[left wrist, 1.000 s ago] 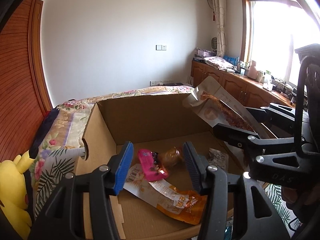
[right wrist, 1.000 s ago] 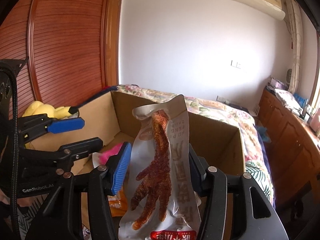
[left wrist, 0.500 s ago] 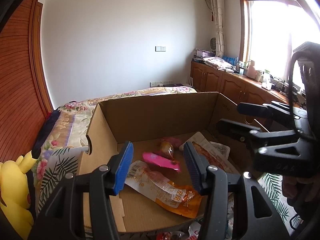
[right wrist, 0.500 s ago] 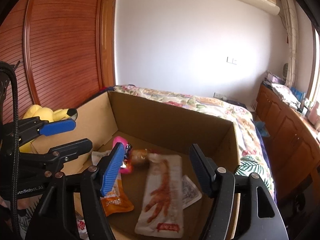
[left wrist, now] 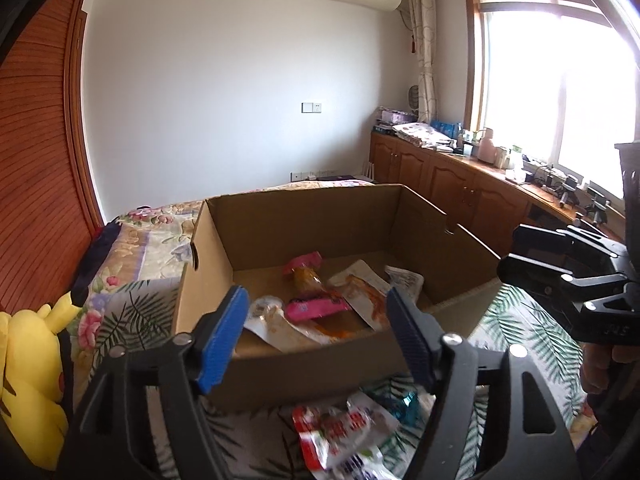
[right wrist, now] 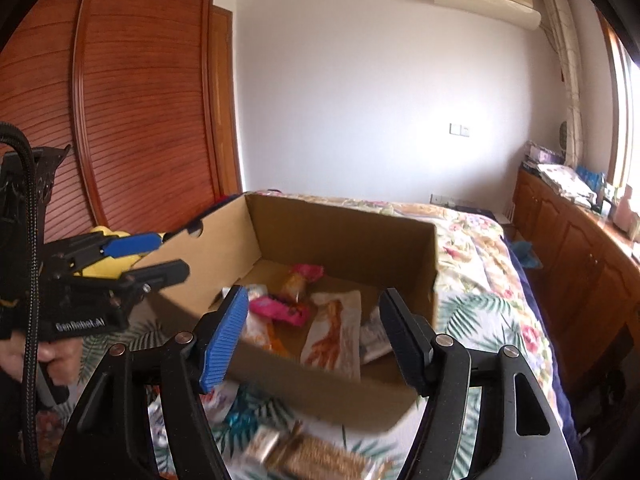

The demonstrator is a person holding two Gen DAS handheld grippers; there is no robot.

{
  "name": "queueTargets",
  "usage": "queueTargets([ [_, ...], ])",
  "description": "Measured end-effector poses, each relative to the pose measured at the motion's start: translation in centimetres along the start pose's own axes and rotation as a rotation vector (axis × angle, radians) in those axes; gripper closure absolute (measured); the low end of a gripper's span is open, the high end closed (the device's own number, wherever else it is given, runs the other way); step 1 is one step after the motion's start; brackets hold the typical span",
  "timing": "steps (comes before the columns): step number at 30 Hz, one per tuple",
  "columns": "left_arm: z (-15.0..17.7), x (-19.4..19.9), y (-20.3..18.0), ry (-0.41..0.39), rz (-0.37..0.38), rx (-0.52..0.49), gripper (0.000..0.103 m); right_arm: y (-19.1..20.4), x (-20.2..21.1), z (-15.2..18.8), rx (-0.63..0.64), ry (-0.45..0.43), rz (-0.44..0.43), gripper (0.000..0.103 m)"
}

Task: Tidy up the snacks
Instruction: 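Move both tools back toward the remaining snacks beside the box, then move the left tool to the white duck-gizzard packet while the right tool approaches the granola pack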

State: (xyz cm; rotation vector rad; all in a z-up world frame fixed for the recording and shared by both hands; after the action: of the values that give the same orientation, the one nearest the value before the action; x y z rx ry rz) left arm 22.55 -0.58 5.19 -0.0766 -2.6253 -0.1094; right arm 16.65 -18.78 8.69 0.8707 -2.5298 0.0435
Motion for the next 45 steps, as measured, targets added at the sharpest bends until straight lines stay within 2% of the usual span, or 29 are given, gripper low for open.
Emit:
queueTargets([
  [8,3.2,1.8,-0.8,0.035,0.006,-0.015,0.028,-0.2,1.4,4.1,-0.045,0.053,0.038,0.024],
  [22,9.4,-0.4,-2.1,0.177,-0.007,-0.013,0.028,-2.1,-1.9,10.5,-0.141,0.202,0.066,0.023],
  [31,11.4,-1.0,-3.1,0.220,0.000,-0.021,0.028,-2.6,-4.0,11.9,-0.179,0.254,0.059,0.022],
  [45,13.1,-2.0,-3.9,0.293,-0.021,-0.036,0.028,-2.3,-5.9,12.7,-0.167,0.332,0.098,0.010],
])
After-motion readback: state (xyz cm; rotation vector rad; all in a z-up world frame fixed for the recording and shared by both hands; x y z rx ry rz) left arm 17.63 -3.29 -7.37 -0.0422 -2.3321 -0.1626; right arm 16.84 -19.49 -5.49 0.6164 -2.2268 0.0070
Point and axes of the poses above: each gripper's, at about its wrist camera, not at the fingertips, and x roughly against the way its jaws point, y to its left, z to its underside, the point moved 3 cm from there along -x, roughly the way its jaws point, and after that the axes turned 14 degrees about -z, right-handed, at the moved point
